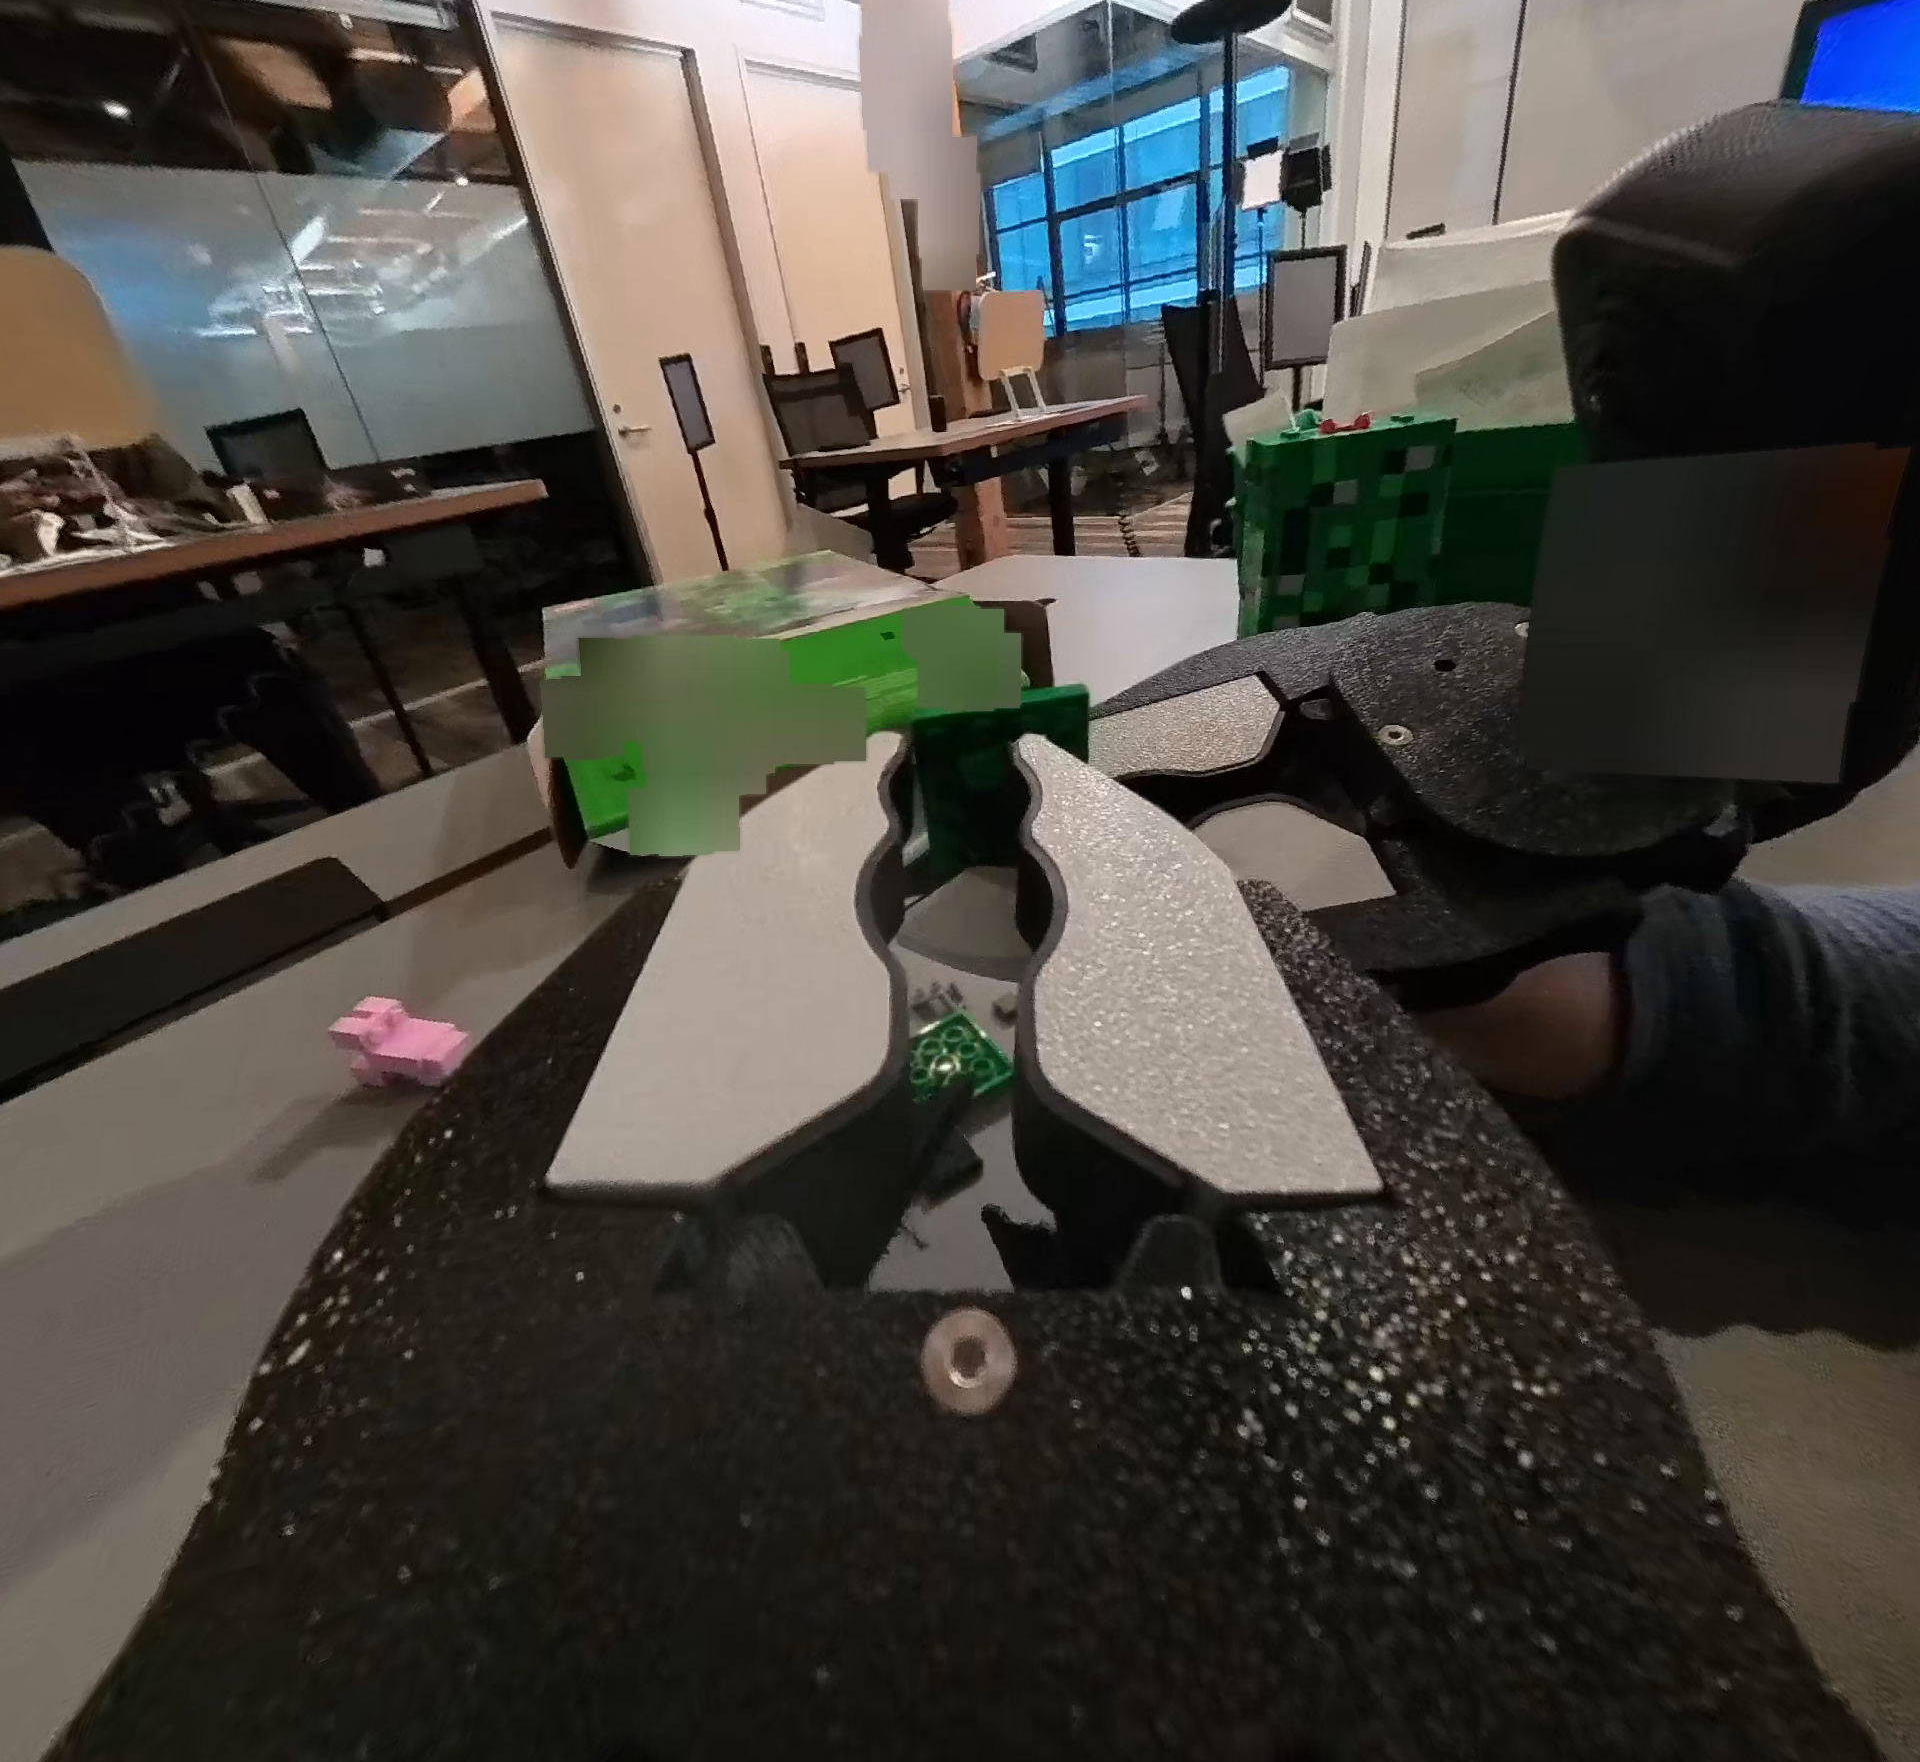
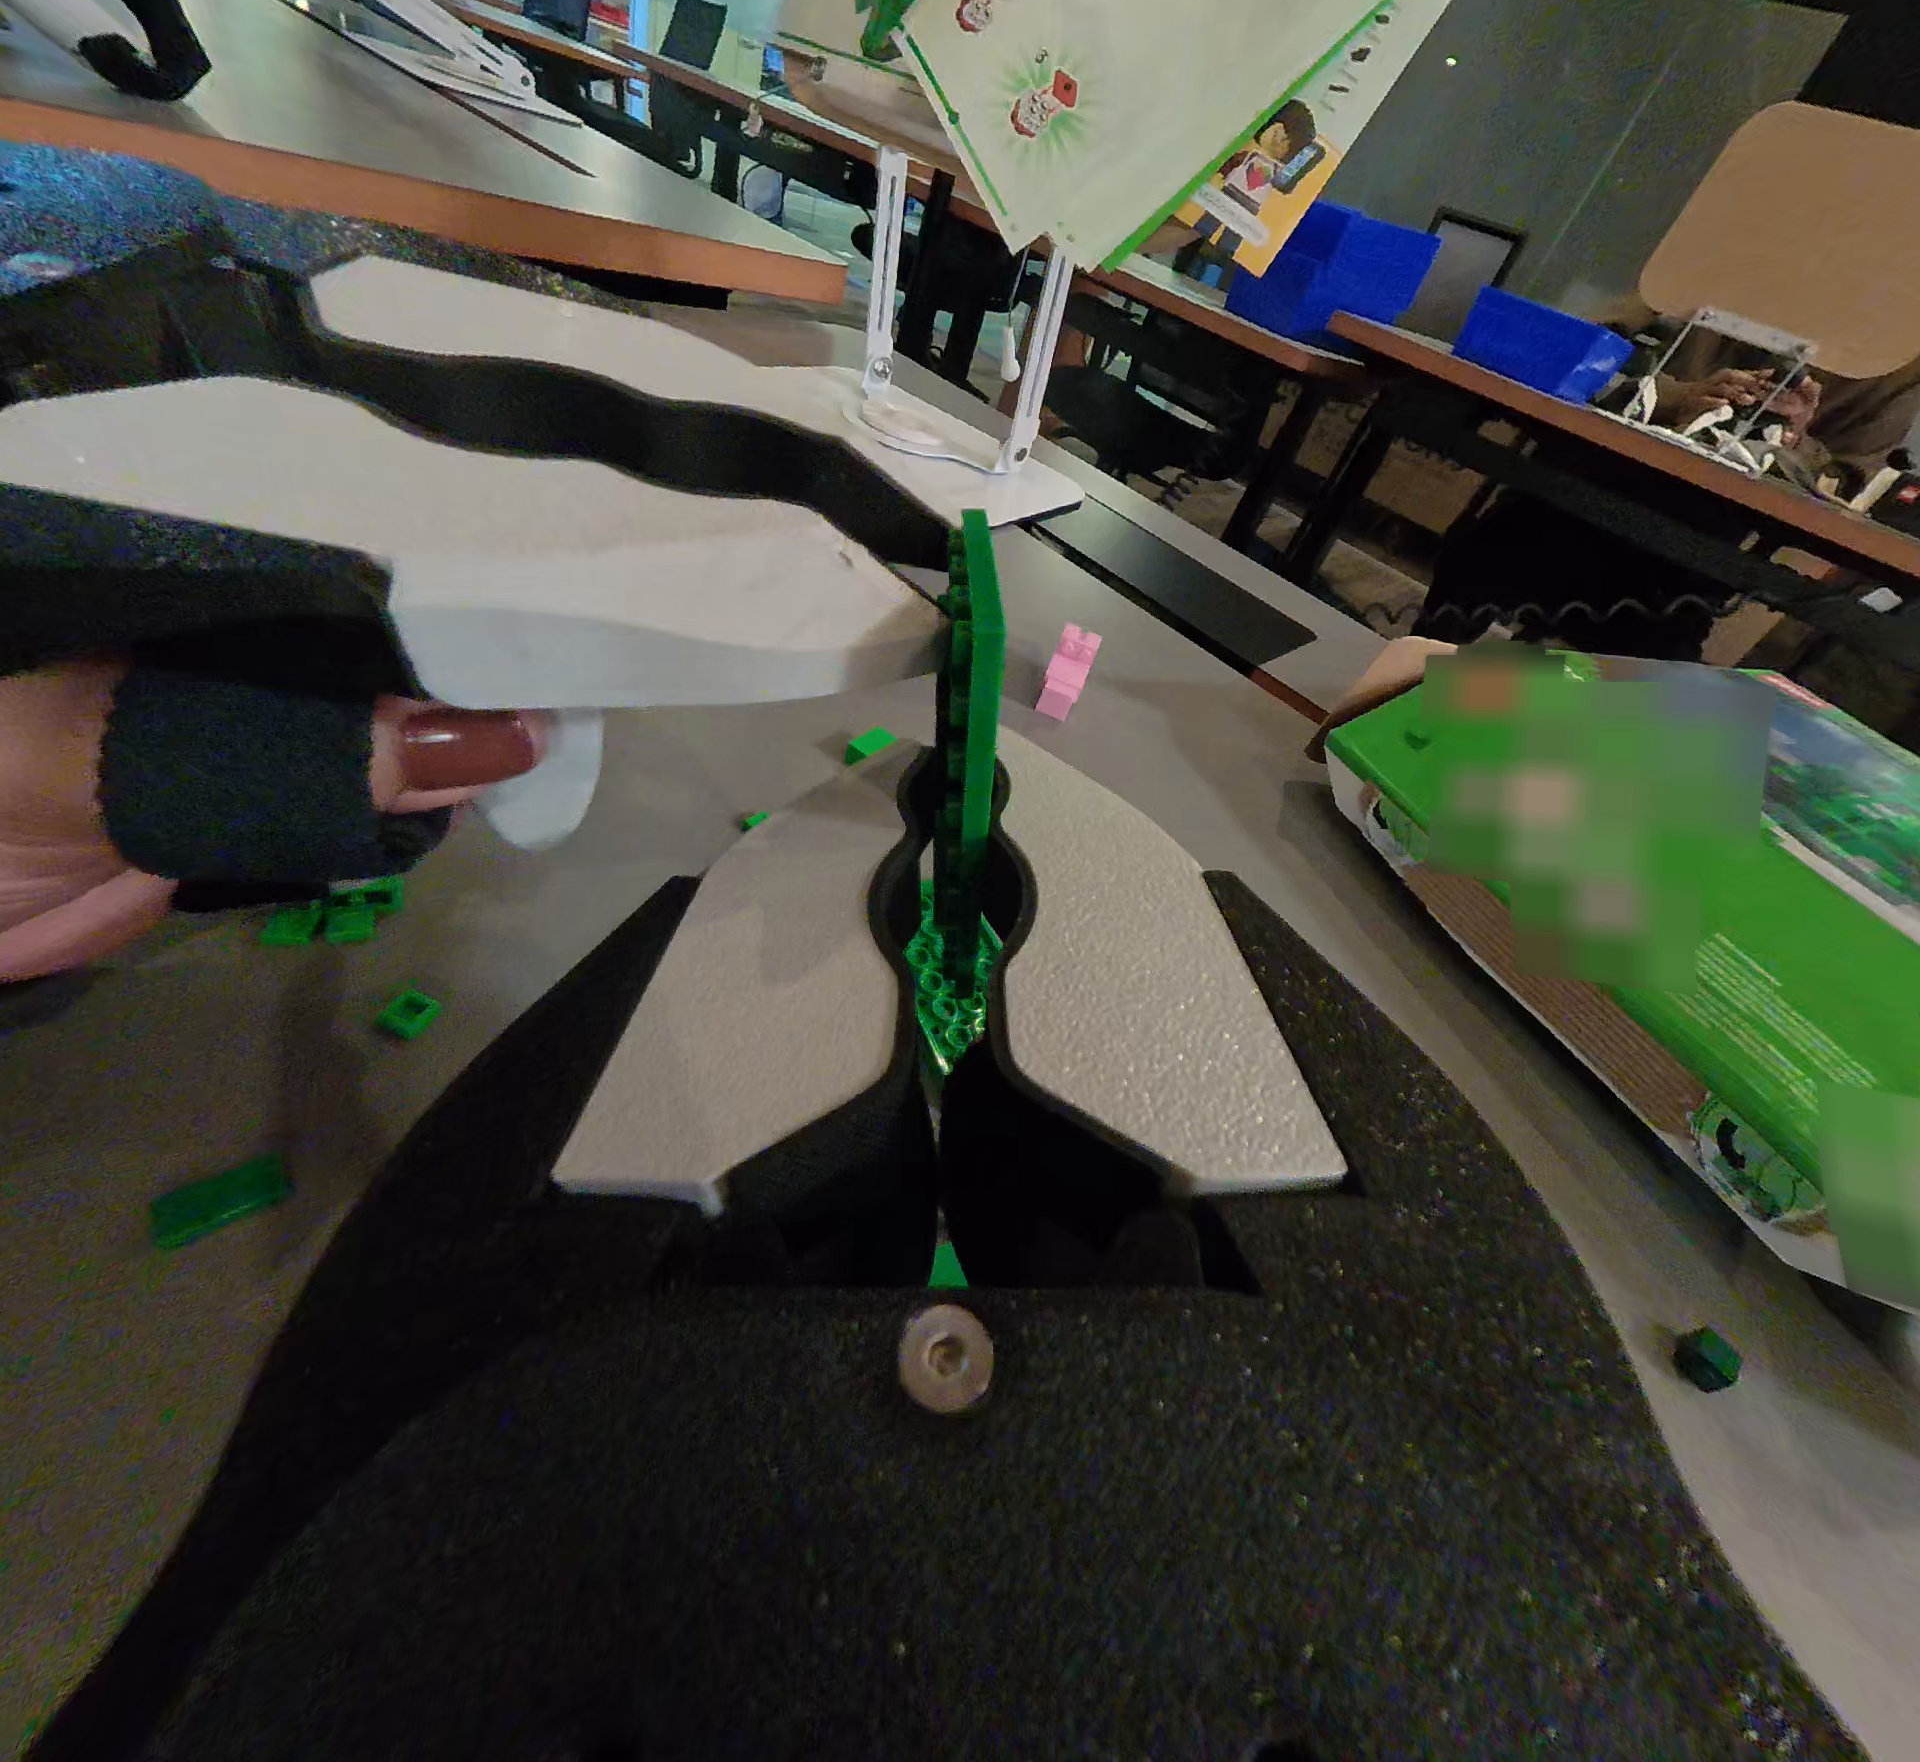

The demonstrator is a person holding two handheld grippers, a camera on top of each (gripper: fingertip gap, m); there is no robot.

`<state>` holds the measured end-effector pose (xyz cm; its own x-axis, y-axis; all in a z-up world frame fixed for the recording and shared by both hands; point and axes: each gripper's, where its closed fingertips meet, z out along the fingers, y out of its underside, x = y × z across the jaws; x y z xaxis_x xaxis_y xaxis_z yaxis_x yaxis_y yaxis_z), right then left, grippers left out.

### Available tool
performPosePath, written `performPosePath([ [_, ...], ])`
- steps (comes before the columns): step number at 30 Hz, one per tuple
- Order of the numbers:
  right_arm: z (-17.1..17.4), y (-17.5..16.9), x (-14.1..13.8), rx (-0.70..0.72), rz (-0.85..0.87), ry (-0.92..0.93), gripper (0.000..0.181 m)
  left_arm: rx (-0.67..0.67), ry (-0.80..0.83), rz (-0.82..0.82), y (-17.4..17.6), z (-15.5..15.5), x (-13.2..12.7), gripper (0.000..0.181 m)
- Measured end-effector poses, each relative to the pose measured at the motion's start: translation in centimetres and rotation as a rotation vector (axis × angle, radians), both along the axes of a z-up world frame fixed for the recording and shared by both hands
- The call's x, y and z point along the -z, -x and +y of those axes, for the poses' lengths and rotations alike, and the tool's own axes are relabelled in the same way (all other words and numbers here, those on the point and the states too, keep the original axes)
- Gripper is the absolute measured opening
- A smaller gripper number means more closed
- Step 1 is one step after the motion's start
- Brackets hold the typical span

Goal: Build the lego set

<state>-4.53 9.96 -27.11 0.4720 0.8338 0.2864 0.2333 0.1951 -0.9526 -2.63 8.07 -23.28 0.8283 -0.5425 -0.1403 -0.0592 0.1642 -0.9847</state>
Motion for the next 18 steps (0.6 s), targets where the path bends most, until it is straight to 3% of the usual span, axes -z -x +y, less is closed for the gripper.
performPosePath([
  [4, 0.0, -0.2, -0.2, -0.011, 0.014, 0.004, 0.005, 0.051, 0.04, -0.016, -0.4, 0.1, 0.3, 0.02],
  [12, 0.0, -0.2, -0.3, -0.015, 0.012, -0.022, 0.005, 0.027, 0.002, -0.049, 0.3, 0.1, -0.5, 0.037],
  [18, -0.2, -0.1, -0.3, -0.033, 0.021, -0.005, 0.005, 0.069, 0.087, -0.074, 0.6, 0.6, 0.0, 0.049],
])
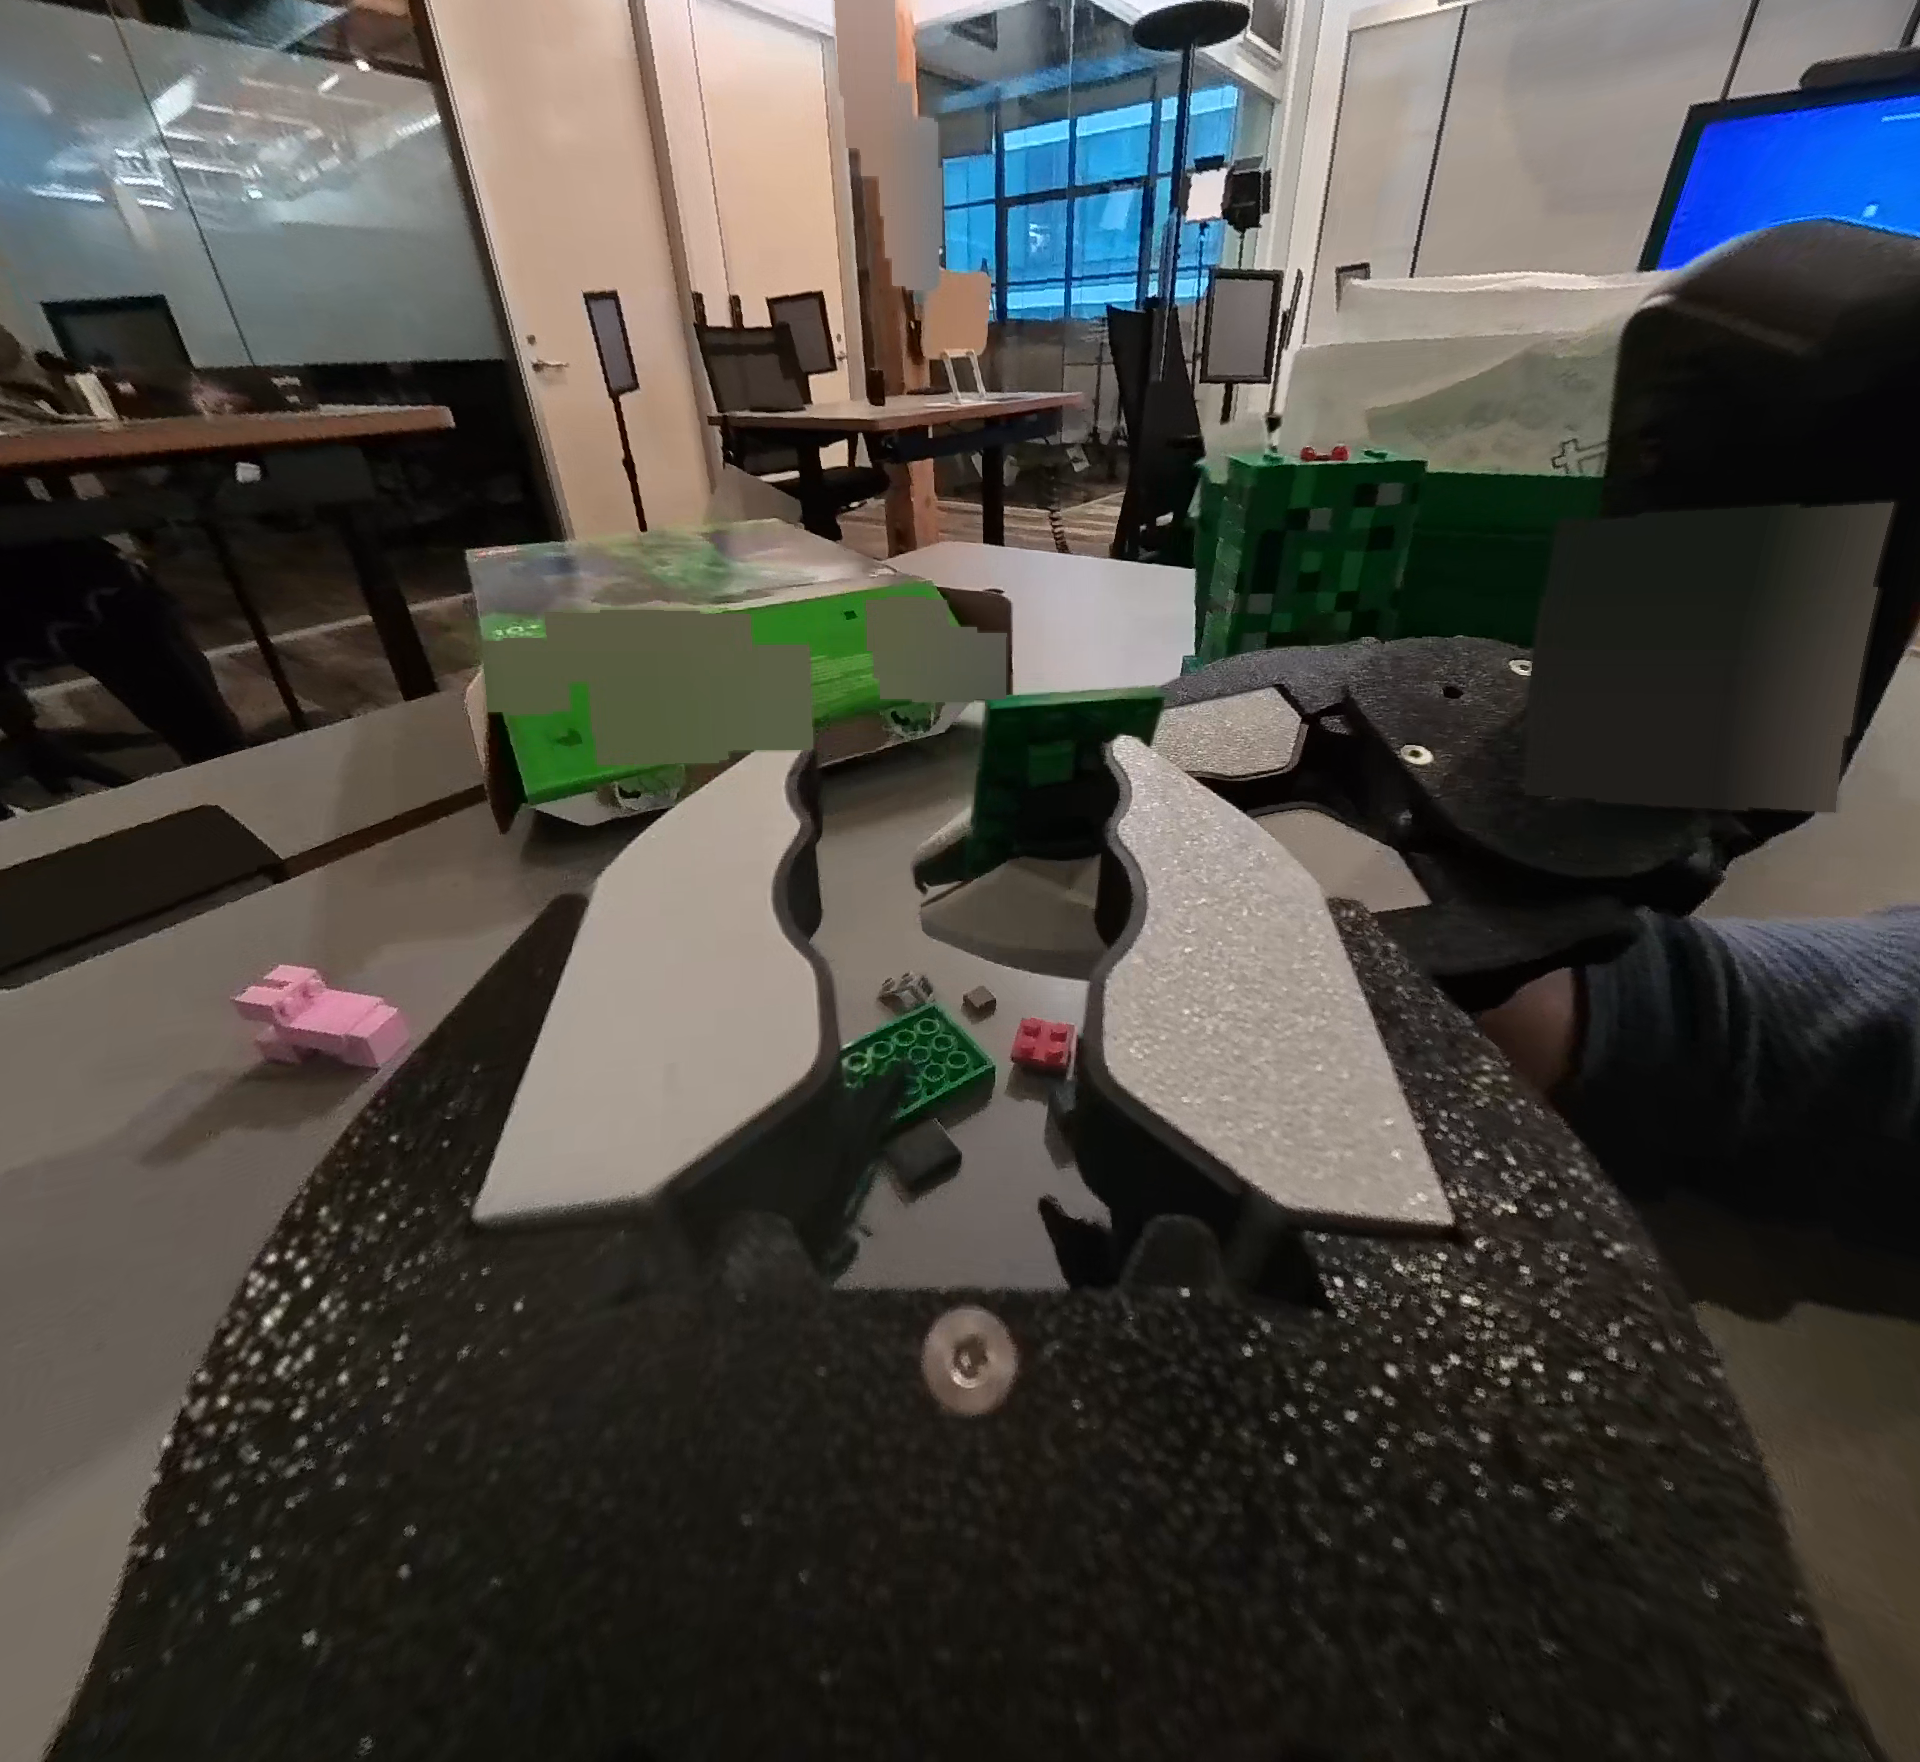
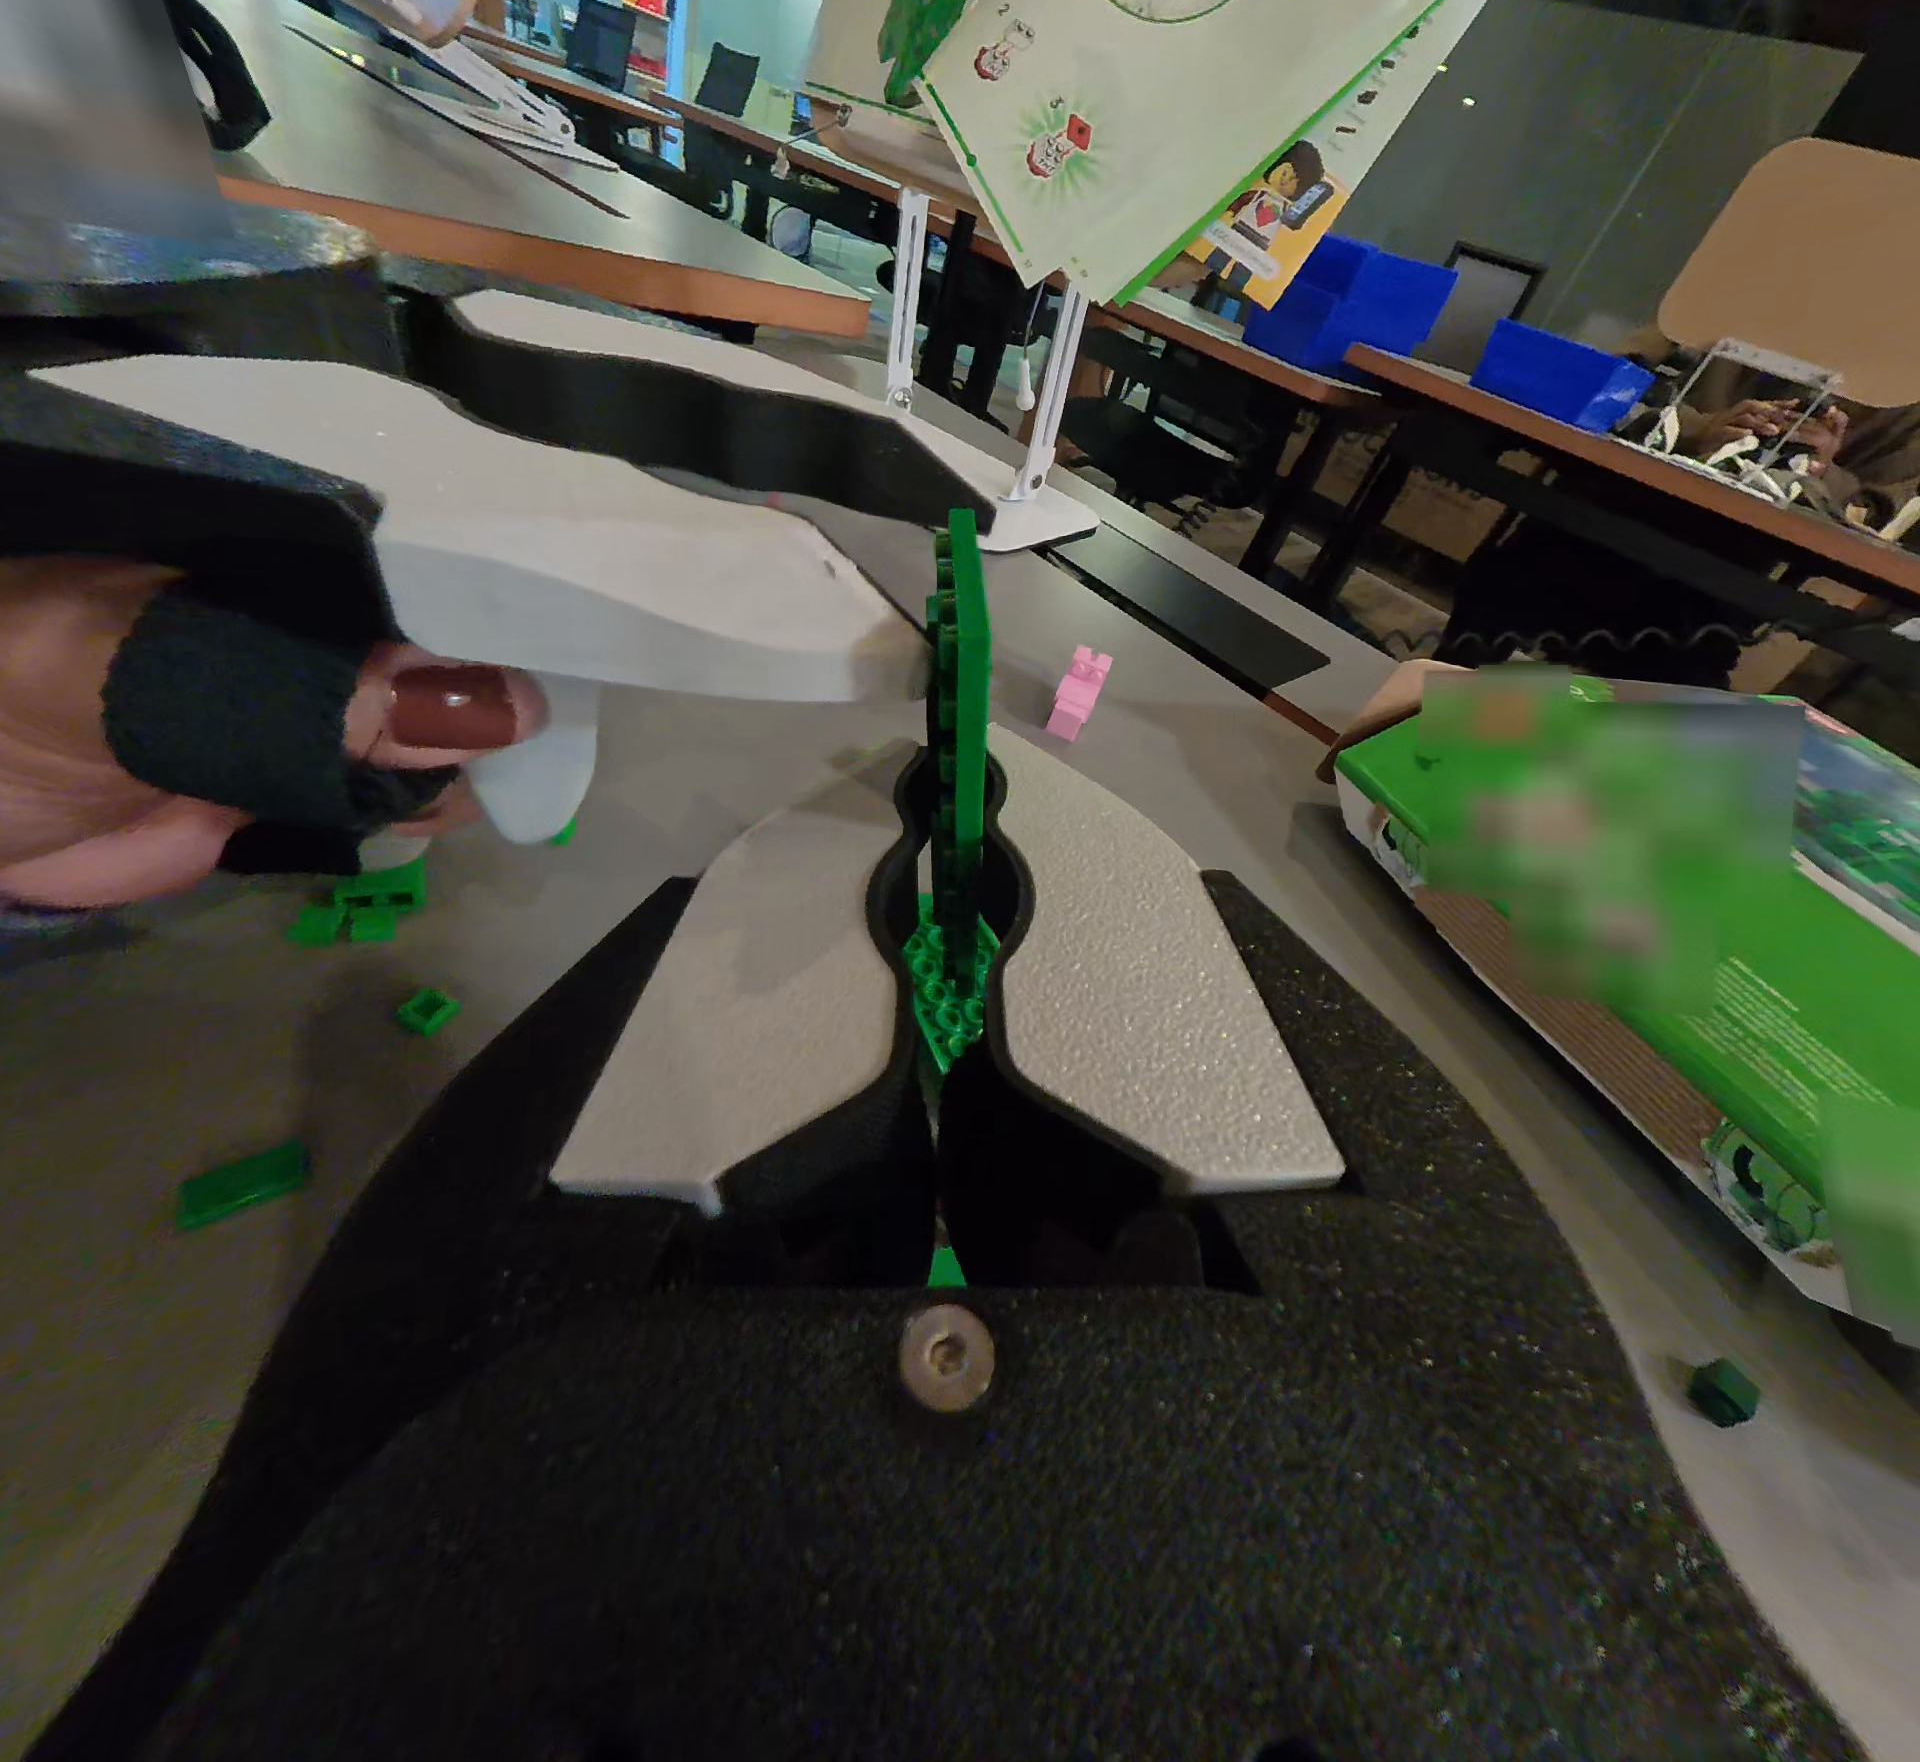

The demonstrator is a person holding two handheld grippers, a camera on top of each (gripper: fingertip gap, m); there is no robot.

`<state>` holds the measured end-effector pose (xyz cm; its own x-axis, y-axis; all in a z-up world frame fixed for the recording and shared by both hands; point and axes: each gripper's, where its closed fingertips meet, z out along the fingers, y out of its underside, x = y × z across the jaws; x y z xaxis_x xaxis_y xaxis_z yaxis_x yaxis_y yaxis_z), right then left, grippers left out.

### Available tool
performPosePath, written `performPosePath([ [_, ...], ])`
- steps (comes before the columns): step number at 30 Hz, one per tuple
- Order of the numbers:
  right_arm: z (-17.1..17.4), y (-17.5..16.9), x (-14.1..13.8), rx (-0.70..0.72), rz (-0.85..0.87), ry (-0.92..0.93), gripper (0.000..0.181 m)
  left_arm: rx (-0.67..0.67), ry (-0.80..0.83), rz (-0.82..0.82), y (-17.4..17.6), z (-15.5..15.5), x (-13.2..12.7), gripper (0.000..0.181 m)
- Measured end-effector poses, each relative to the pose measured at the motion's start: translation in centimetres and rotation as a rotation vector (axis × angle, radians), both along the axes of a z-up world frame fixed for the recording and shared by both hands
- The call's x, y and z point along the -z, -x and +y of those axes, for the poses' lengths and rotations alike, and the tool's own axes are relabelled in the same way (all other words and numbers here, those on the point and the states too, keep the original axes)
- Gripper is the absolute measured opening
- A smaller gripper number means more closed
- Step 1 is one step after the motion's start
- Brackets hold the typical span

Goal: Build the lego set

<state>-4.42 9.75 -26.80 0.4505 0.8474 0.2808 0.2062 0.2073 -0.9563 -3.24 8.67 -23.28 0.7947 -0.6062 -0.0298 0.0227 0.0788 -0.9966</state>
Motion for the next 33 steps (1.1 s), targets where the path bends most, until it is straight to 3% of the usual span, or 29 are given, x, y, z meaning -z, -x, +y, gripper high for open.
performPosePath([
  [3, -0.2, 0.1, 0.1, -0.018, 0.001, 0.01, 0.005, 0.013, 0.003, 0.016, 0.1, 0.0, 0.0, 0.051],
  [12, -1.2, 0.7, 0.2, -0.114, 0.016, 0.043, 0.005, 0.187, -0.008, 0.017, -1.3, -1.4, 0.0, 0.022],
  [33, -1.1, 0.5, -0.1, -0.125, 0.043, 0.063, 0.006, 0.16, -0.061, 0.129, -0.9, -1.5, -0.1, 0.014],
])
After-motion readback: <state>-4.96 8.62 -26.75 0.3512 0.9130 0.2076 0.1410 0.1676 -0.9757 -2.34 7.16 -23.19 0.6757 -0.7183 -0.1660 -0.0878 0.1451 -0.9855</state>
